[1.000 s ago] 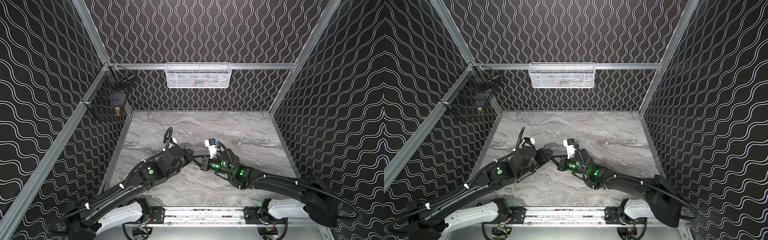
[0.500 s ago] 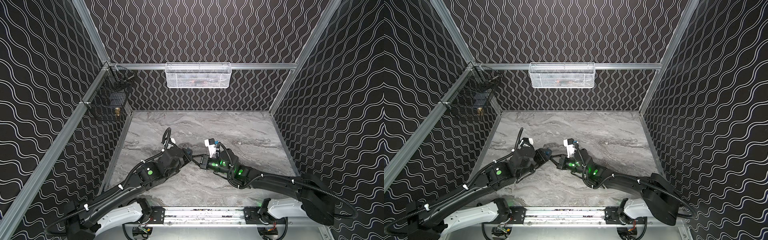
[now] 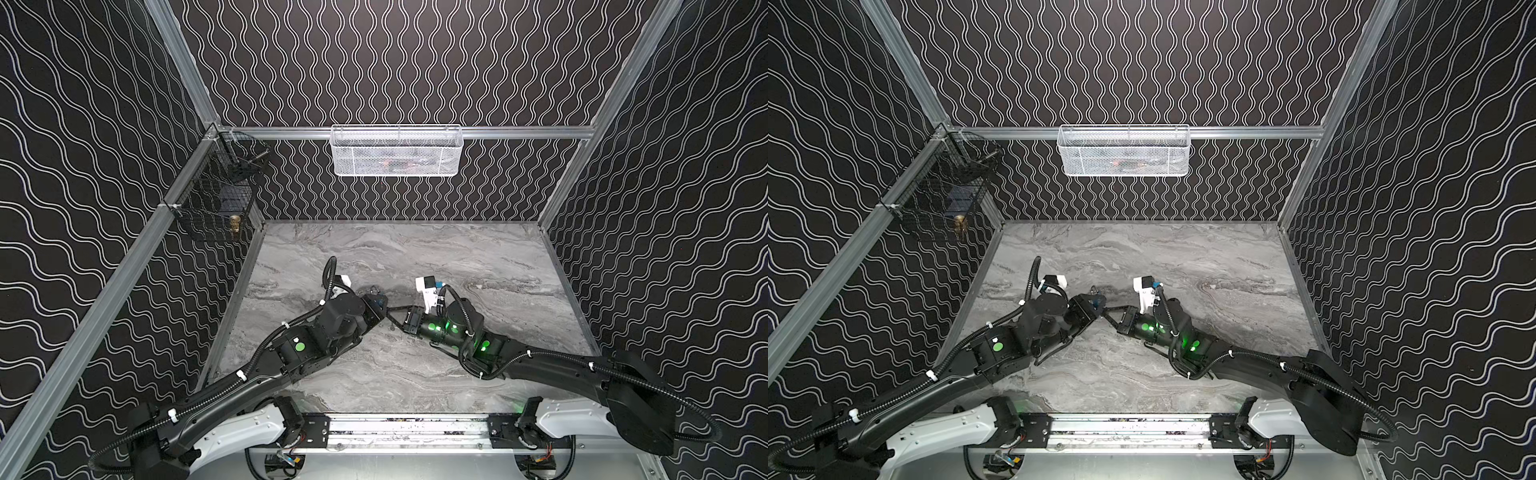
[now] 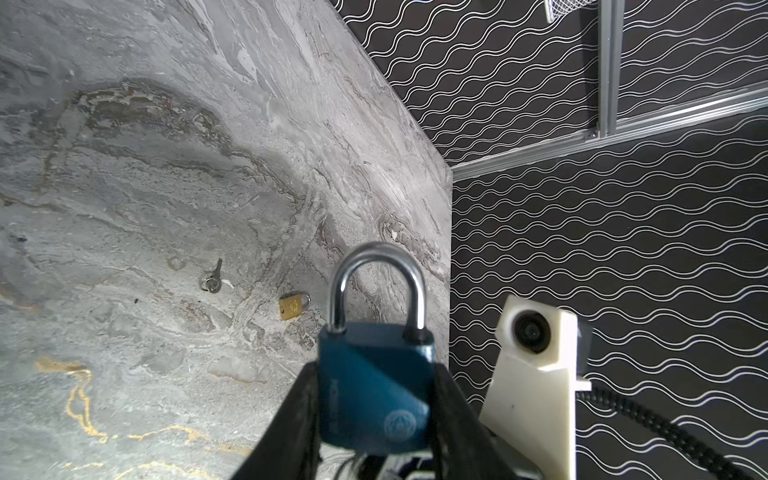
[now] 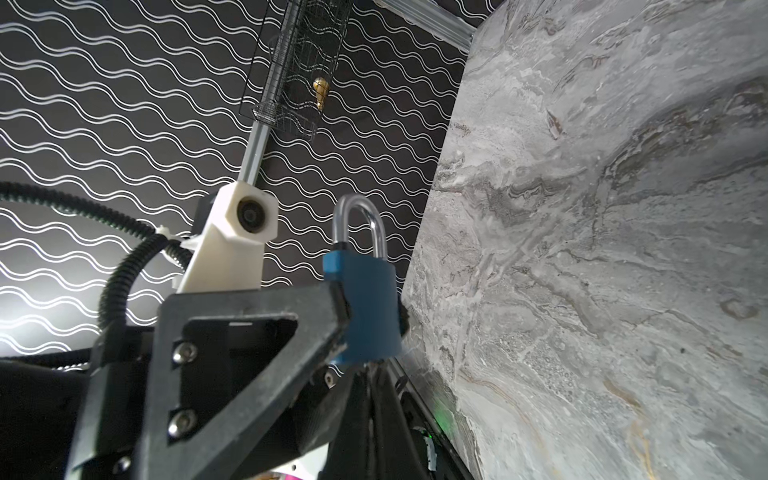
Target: Unlock with the key
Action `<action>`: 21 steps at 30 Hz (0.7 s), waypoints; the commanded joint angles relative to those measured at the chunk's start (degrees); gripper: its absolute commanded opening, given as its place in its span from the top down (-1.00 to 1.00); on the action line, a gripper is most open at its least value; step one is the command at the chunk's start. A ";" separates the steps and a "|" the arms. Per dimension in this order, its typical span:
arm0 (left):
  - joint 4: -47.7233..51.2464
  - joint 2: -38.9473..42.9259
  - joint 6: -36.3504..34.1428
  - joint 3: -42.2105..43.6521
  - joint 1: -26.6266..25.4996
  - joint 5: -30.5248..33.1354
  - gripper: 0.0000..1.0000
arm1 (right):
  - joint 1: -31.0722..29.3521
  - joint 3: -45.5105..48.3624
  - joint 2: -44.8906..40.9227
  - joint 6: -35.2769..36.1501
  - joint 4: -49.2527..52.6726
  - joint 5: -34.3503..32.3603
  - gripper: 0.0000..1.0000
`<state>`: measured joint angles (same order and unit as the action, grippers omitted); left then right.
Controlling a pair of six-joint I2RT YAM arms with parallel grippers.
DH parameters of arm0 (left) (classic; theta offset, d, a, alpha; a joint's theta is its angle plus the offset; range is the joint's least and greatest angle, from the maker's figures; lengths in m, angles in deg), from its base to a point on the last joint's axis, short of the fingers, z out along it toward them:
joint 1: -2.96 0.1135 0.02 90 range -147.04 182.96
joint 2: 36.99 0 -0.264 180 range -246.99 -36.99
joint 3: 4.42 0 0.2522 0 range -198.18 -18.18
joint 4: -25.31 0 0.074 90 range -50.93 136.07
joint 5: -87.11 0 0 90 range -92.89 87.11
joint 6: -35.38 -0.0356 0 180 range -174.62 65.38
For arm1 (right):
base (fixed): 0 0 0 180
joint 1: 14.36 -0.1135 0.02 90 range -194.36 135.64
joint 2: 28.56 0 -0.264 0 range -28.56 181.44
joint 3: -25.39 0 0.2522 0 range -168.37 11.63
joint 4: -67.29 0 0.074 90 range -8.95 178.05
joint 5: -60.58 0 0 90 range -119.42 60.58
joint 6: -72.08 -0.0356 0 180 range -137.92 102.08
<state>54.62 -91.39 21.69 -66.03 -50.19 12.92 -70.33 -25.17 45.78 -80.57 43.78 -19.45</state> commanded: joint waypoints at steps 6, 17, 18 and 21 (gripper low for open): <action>-13.19 -0.63 5.00 -0.48 -1.06 -11.79 1.00 | -0.38 -0.84 -0.60 -2.03 -9.62 5.05 1.00; -11.94 0.68 5.84 -0.37 -1.74 -9.51 1.00 | -0.37 -1.22 -1.48 -1.77 -6.41 2.31 1.00; -12.45 0.78 5.95 -0.08 -1.78 -9.62 1.00 | -0.30 -0.64 -1.44 -2.92 -7.14 1.99 1.00; -13.15 0.82 7.34 0.52 -1.79 -10.38 1.00 | -0.34 0.07 -1.09 -3.79 -8.92 1.73 1.00</action>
<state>51.11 -90.58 24.75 -65.68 -51.06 13.34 -70.15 -24.93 44.43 -83.57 41.37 -20.54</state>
